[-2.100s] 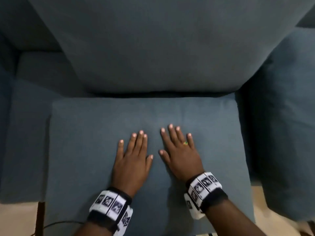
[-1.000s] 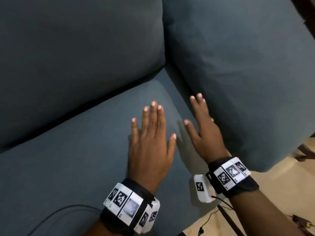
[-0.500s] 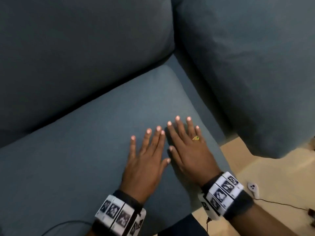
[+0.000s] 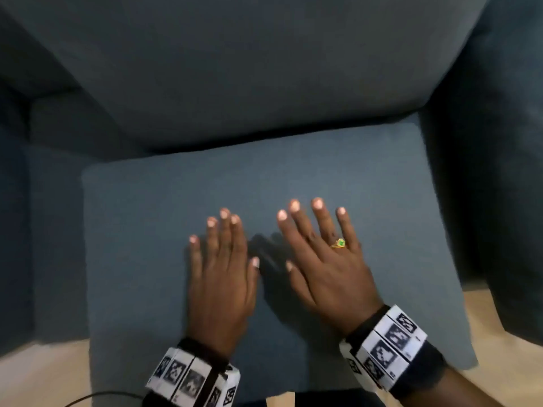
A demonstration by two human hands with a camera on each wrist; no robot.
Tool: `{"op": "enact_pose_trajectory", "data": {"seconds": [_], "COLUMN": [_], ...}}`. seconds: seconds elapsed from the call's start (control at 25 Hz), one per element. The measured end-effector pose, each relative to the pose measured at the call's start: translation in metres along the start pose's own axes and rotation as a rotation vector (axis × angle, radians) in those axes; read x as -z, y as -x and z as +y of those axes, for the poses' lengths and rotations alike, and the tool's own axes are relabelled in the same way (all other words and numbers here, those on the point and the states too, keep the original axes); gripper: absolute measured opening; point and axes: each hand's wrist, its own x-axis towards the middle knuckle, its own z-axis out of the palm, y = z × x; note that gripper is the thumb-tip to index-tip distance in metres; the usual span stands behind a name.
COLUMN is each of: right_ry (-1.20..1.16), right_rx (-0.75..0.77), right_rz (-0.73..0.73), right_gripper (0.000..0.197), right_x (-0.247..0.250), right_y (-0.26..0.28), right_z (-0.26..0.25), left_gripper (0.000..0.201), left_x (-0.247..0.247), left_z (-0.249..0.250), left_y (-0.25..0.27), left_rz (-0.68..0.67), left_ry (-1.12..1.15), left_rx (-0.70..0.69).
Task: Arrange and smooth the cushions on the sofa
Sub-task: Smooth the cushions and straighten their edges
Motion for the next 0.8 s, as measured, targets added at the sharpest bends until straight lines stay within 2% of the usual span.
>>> {"op": "enact_pose_trajectory", "data": {"seconds": [0.08, 0.12, 0.2, 0.24, 0.28, 0.36, 0.4, 0.52, 0.56, 0.6, 0.68, 0.72, 0.8], "right_ry": [0.031, 0.024, -0.014, -0.019, 0.009, 0.065, 0.052, -0.004, 0.016, 0.06, 0.089, 0.043, 0.001], "right_rx": [0.031, 0.035, 0.128, 0.176, 0.206, 0.232, 0.244, 0.411, 0.446, 0.44, 0.415, 0.416, 0.428], "right_rz": [-0.148, -0.11, 0.027, 0.058, 0.021, -0.153, -0.202, -0.087, -0.097, -0.137, -0.295, -0.281, -0.173], "right_gripper": [0.076, 0.074, 0.066, 0.064, 0.064, 0.072, 0.074, 0.067, 0.067, 0.069, 0.074, 0.073, 0.069], "right_x": [-0.017, -0.018, -0.005, -0.006, -0.014, -0.032, -0.04, -0.041, -0.045, -0.051, -0.059, -0.063, -0.056], "right_y": [-0.001, -0.007, -0.026, -0.033, -0.035, -0.041, -0.041, -0.053, -0.057, -0.059, -0.062, -0.066, -0.082], "right_z": [-0.023, -0.037, -0.071, -0.084, -0.096, -0.126, -0.14, -0.185, -0.197, -0.205, -0.22, -0.227, -0.24], "left_gripper": [0.074, 0.071, 0.065, 0.064, 0.063, 0.064, 0.065, 0.064, 0.063, 0.063, 0.064, 0.063, 0.065], "left_x": [-0.007, -0.007, 0.011, 0.016, 0.013, 0.007, 0.002, 0.017, 0.015, 0.01, 0.001, 0.001, 0.021], "left_z": [-0.023, -0.036, -0.063, -0.076, -0.084, -0.113, -0.127, -0.164, -0.171, -0.171, -0.184, -0.199, -0.229], "left_y": [0.021, 0.025, 0.033, 0.04, 0.049, 0.068, 0.077, 0.086, 0.091, 0.097, 0.112, 0.111, 0.1], "left_rz": [-0.101, -0.065, 0.057, 0.074, 0.029, -0.107, -0.116, 0.053, 0.049, -0.017, -0.089, -0.03, 0.222], "left_ry": [0.033, 0.057, 0.104, 0.134, 0.125, 0.102, 0.139, 0.246, 0.285, 0.291, 0.287, 0.356, 0.462], "left_rx": [-0.037, -0.03, 0.167, 0.252, 0.314, 0.35, 0.389, 0.542, 0.542, 0.514, 0.448, 0.502, 0.639]}}
